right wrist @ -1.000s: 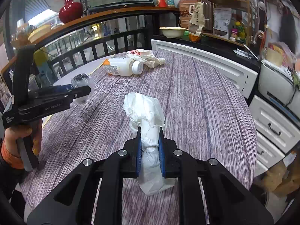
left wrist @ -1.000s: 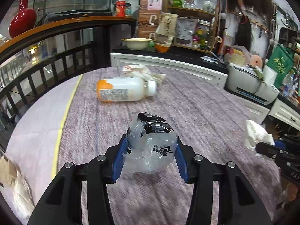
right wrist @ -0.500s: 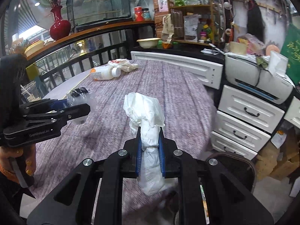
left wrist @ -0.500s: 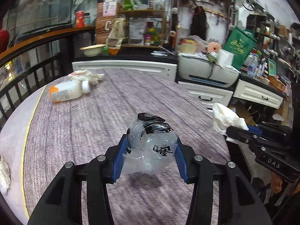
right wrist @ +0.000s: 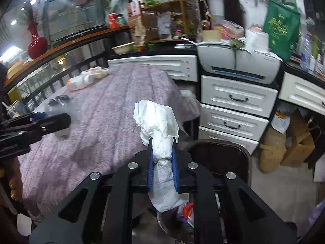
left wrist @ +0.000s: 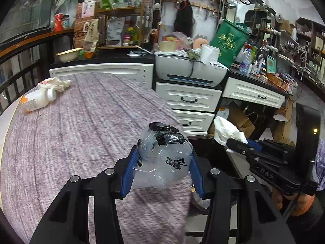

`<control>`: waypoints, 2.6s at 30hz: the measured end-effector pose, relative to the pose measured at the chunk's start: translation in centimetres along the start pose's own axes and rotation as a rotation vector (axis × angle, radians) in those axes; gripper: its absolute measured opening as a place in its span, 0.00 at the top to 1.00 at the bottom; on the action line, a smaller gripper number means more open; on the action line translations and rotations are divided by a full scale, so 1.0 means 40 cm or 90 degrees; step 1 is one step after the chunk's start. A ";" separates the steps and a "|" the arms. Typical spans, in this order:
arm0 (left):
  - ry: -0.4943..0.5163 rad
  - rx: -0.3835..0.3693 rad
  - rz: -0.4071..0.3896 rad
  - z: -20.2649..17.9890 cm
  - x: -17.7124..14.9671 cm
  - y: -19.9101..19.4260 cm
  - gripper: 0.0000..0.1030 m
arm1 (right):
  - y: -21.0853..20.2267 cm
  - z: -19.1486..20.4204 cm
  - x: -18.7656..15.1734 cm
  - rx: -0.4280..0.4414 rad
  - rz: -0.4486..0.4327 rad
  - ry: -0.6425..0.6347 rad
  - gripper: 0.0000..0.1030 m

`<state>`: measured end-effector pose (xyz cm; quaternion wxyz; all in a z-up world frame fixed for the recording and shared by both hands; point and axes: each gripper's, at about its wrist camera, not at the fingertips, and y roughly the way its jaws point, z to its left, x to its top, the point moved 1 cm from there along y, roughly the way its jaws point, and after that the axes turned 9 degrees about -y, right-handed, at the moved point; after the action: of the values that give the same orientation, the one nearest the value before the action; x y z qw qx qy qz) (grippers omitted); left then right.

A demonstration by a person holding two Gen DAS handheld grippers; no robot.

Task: Collect trash
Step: 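Carry the clear bag and tissue over the black bin, then open both grippers to drop the clear bag and tissue into the bin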

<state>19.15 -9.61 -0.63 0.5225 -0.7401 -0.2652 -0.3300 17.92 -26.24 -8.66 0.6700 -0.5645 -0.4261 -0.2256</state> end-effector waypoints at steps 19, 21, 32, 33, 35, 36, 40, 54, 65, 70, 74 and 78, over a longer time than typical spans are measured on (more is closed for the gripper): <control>0.088 -0.039 0.079 -0.209 -0.076 0.140 0.54 | 0.121 -0.218 -0.215 -0.103 0.114 0.131 0.84; 0.082 -0.042 0.093 -0.215 -0.081 0.158 0.54 | 0.142 -0.229 -0.236 -0.105 0.128 0.139 0.84; 0.102 -0.039 0.126 -0.258 -0.091 0.224 0.54 | 0.239 -0.270 -0.328 -0.109 0.183 0.179 0.72; 0.104 -0.039 0.129 -0.261 -0.095 0.228 0.54 | 0.240 -0.271 -0.333 -0.106 0.187 0.181 0.66; 0.107 -0.040 0.136 -0.268 -0.100 0.237 0.54 | 0.235 -0.273 -0.336 -0.110 0.184 0.184 0.44; 0.106 -0.041 0.140 -0.270 -0.103 0.241 0.54 | 0.227 -0.273 -0.335 -0.114 0.177 0.184 0.43; 0.105 -0.045 0.151 -0.280 -0.106 0.256 0.54 | 0.188 -0.272 -0.325 -0.122 0.157 0.184 0.38; 0.119 -0.034 0.201 -0.312 -0.130 0.338 0.54 | 0.019 -0.337 -0.334 -0.189 0.084 0.228 0.30; 0.134 -0.029 0.268 -0.340 -0.162 0.434 0.54 | -0.022 -0.364 -0.353 -0.212 0.071 0.261 0.30; 0.159 -0.020 0.284 -0.356 -0.177 0.467 0.54 | -0.035 -0.373 -0.357 -0.222 0.066 0.274 0.30; 0.170 -0.013 0.294 -0.359 -0.186 0.486 0.53 | -0.044 -0.380 -0.355 -0.224 0.061 0.278 0.30; 0.178 -0.008 0.300 -0.363 -0.195 0.502 0.53 | -0.050 -0.383 -0.354 -0.225 0.057 0.283 0.30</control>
<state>25.88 -30.05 -15.19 0.6120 -0.7318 -0.0093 -0.2998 13.63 -43.82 -19.21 0.6474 -0.6276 -0.1971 -0.3848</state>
